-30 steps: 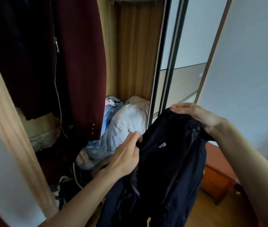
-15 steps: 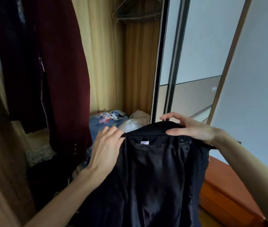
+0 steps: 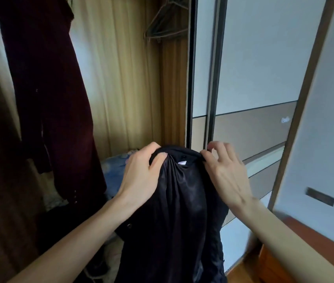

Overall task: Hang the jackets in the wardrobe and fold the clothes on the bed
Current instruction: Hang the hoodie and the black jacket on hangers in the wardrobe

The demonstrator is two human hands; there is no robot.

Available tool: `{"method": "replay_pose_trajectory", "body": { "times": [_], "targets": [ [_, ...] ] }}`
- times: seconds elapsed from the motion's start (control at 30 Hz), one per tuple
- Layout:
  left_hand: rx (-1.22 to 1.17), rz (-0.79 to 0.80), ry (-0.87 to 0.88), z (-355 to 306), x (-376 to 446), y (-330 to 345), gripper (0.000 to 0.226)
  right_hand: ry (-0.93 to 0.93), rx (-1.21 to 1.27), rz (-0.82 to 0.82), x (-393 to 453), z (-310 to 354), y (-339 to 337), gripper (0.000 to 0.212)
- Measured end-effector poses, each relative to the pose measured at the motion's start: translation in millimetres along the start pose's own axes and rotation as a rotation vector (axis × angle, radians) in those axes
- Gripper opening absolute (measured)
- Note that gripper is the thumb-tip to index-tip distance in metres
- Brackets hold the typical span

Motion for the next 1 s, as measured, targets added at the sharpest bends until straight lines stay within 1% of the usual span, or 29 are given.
{"method": "replay_pose_trajectory", "body": {
  "times": [0.07, 0.13, 0.17, 0.23, 0.3, 0.37, 0.43, 0.5, 0.57, 0.63, 0.67, 0.73, 0.77, 0.8, 0.83, 0.9, 0.93, 1.0],
  "targets": [
    [0.015, -0.032, -0.01, -9.1, 5.2, -1.2, 0.028, 0.044, -0.035, -0.031, -1.2, -0.6, 2.6, 0.039],
    [0.065, -0.07, 0.027, -18.5, 11.9, -7.1, 0.025, 0.046, -0.012, -0.013, -0.6, -4.1, 9.4, 0.054],
    [0.135, -0.094, 0.076, -23.1, 15.8, -11.7, 0.022, 0.037, 0.003, -0.004, 0.7, -6.6, 11.6, 0.053],
    [0.323, -0.135, 0.182, -22.5, 23.5, -19.6, 0.017, 0.011, 0.039, 0.004, 4.6, -9.4, 12.3, 0.042],
    [0.493, -0.16, 0.227, -9.4, 32.0, -28.1, 0.02, 0.0, 0.1, -0.001, 12.4, -9.3, 12.4, 0.035],
    [0.659, -0.153, 0.208, 9.3, 35.9, -31.8, 0.035, 0.051, 0.221, 0.033, 23.0, -10.3, 15.6, 0.033],
    [0.724, -0.14, 0.106, 31.4, 38.1, -34.8, 0.048, 0.077, 0.376, 0.061, 37.3, -8.2, 19.8, 0.027],
    [0.63, -0.116, -0.056, 55.1, 40.9, -34.2, 0.05, 0.088, 0.514, 0.083, 52.6, -7.5, 29.0, 0.022],
    [0.461, -0.099, -0.214, 74.8, 48.6, -33.2, 0.054, 0.132, 0.612, 0.126, 69.5, -11.7, 43.4, 0.019],
    [0.272, -0.018, -0.356, 86.7, 58.7, -29.4, 0.056, 0.187, 0.704, 0.197, 81.1, -18.0, 59.3, 0.018],
    [0.16, 0.012, -0.391, 86.9, 64.0, -29.3, 0.056, 0.206, 0.765, 0.246, 86.8, -19.5, 67.1, 0.018],
    [-0.038, 0.05, -0.405, 77.7, 75.5, -35.3, 0.054, 0.25, 0.964, 0.377, 96.4, -18.9, 79.2, 0.021],
    [-0.1, 0.073, -0.392, 68.3, 81.1, -39.8, 0.049, 0.278, 1.073, 0.442, 99.9, -17.6, 83.4, 0.023],
    [-0.122, 0.106, -0.369, 62.1, 87.3, -45.5, 0.039, 0.305, 1.158, 0.482, 104.0, -17.3, 85.0, 0.025],
    [-0.13, 0.151, -0.342, 55.8, 92.4, -51.1, 0.03, 0.323, 1.227, 0.493, 109.8, -18.1, 84.3, 0.023],
    [-0.136, 0.254, -0.306, 49.8, 99.3, -60.1, 0.03, 0.372, 1.338, 0.458, 123.1, -21.3, 76.7, 0.014],
    [-0.119, 0.303, -0.264, 50.2, 102.4, -62.5, 0.033, 0.39, 1.414, 0.438, 130.2, -22.3, 74.0, 0.014],
    [-0.05, 0.363, -0.172, 55.1, 103.0, -63.4, 0.039, 0.414, 1.553, 0.424, 144.2, -19.3, 68.5, 0.024]
  ]
}}
Point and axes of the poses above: each hand's wrist, its own x-axis towards the middle knuckle, its own y-axis out of the palm, z = x × y, the point moved 8 cm from there along x, towards the middle knuckle, and after that the axes turned 2 degrees about -y, right-handed, at the moved point
